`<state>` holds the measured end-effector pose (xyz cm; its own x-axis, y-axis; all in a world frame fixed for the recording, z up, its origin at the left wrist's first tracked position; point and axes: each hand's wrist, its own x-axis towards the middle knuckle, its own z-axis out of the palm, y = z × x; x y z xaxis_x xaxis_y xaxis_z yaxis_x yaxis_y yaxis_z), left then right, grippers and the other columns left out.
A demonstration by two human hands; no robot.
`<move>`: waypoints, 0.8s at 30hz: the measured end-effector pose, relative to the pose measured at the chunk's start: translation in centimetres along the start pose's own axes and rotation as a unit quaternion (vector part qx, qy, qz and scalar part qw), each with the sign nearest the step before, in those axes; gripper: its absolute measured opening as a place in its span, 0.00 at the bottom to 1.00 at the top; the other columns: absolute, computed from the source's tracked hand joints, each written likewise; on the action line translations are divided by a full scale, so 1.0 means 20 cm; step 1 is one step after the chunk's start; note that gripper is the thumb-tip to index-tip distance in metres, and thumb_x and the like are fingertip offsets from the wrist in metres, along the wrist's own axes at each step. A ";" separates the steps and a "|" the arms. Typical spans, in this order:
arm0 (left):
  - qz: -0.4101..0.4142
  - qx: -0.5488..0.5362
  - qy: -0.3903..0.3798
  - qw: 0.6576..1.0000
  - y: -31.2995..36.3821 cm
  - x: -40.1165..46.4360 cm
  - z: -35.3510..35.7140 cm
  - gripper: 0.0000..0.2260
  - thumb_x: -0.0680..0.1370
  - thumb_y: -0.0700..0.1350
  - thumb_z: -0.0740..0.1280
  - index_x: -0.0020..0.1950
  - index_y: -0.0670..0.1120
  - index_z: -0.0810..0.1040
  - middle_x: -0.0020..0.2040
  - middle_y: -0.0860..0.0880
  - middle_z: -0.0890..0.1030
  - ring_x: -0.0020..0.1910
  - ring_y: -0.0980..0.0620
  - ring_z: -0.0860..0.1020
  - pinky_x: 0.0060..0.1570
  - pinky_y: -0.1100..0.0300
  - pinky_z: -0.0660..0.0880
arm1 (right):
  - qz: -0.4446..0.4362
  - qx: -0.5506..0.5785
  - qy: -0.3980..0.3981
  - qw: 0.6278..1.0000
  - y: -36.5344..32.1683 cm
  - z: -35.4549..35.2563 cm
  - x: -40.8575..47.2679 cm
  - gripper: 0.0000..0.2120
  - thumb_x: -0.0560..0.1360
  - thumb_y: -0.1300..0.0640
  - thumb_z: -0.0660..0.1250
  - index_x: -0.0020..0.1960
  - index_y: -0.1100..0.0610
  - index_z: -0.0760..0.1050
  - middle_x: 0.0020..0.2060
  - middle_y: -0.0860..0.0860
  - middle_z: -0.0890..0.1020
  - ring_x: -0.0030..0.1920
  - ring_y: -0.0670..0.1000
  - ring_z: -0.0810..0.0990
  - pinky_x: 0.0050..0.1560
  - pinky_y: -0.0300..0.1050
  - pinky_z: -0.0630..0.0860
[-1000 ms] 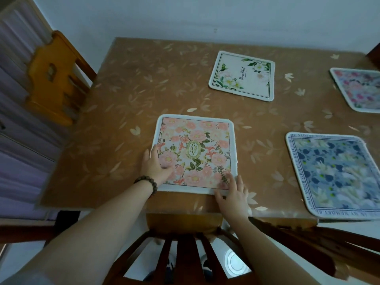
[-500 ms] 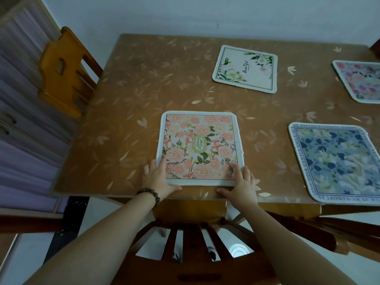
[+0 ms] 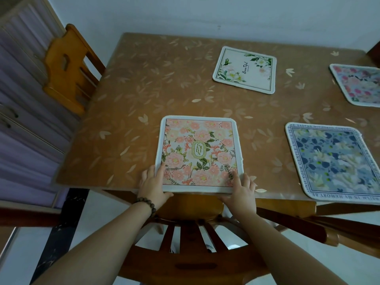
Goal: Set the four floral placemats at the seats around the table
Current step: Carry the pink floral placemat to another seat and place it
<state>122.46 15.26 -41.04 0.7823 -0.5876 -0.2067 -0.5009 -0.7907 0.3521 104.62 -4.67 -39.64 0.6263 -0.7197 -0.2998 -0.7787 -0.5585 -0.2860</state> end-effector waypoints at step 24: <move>-0.023 -0.033 -0.007 0.999 -0.03 0.02 -0.07 0.48 0.64 0.53 0.78 0.76 0.51 0.53 0.72 0.47 0.61 0.69 0.44 0.57 0.66 0.48 0.64 | -0.025 -0.011 0.016 0.999 -0.01 0.00 0.00 0.38 0.72 0.45 0.70 0.75 0.52 0.56 0.72 0.57 0.61 0.71 0.60 0.57 0.69 0.54 0.61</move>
<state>123.50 15.76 -40.01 0.7985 -0.5530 -0.2377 -0.4375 -0.8045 0.4017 104.75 -4.43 -39.62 0.6634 -0.7032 -0.2557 -0.7470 -0.6029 -0.2801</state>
